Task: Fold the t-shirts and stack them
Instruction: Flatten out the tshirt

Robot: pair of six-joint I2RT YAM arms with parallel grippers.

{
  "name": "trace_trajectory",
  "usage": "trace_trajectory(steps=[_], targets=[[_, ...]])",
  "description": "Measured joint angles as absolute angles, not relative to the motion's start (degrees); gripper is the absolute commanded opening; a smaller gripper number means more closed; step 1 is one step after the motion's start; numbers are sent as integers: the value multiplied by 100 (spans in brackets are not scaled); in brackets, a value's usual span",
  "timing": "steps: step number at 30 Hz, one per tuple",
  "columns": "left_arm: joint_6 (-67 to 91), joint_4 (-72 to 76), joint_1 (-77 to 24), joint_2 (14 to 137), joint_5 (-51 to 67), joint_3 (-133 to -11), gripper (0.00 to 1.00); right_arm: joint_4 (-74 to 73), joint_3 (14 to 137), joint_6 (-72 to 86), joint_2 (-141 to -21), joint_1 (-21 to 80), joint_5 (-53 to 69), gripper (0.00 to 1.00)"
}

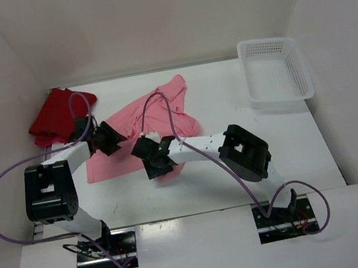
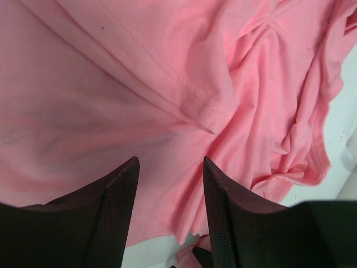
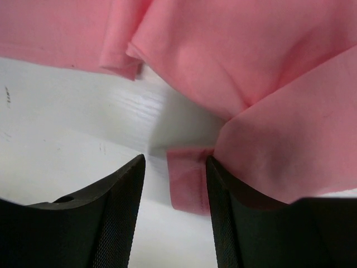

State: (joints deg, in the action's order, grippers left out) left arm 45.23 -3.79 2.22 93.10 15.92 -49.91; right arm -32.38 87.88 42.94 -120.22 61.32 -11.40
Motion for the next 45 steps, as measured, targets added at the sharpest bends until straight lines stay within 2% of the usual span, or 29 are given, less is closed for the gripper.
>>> trace_trajectory(steps=[2,4,5,6,12,13,15,21,24,29,31,34,35,39,45], targets=[[4523,-379,222,9266,1612,-4991,57,-3232,8683,4294,-11966,6163,-1155,54],[4525,-377,222,9236,1632,-4991,57,-3205,8571,4287,-11907,6202,-1212,48],[4525,-364,222,9225,1640,-4987,57,-3194,8523,4276,-11893,6222,-1256,44],[4528,-351,222,9216,1643,-4982,57,-3186,8497,4278,-11889,6241,-1321,34],[4528,-331,222,9198,1640,-4958,57,-3124,8377,4359,-11869,6318,-1723,17],[4528,-329,222,9196,1640,-4956,57,-3114,8372,4381,-11869,6326,-1774,9],[4528,-329,222,9198,1638,-4952,57,-3072,8372,4438,-11874,6340,-1828,1],[4528,-322,222,9198,1636,-4947,57,-3085,8320,4565,-11771,6326,-1876,1],[4528,-325,222,9198,1640,-4950,57,-3048,7673,4742,-11045,6167,-1686,1],[4523,-390,222,9188,1675,-4952,57,-2899,5913,5343,-8106,4840,-1216,1],[4525,-497,222,9105,1691,-4952,54,-2908,5293,5662,-6799,4171,-1179,9],[4523,-637,222,8792,1688,-4952,51,-3057,4469,6090,-5293,3573,-961,27],[4523,-652,222,8667,1688,-4952,51,-3142,4226,6206,-4956,3380,-838,27],[4510,-731,213,8346,1673,-4947,46,-3629,3586,6582,-4532,2917,-355,27],[4499,-1201,215,7894,1431,-4801,42,-3946,3208,6877,-4060,2950,259,29]])
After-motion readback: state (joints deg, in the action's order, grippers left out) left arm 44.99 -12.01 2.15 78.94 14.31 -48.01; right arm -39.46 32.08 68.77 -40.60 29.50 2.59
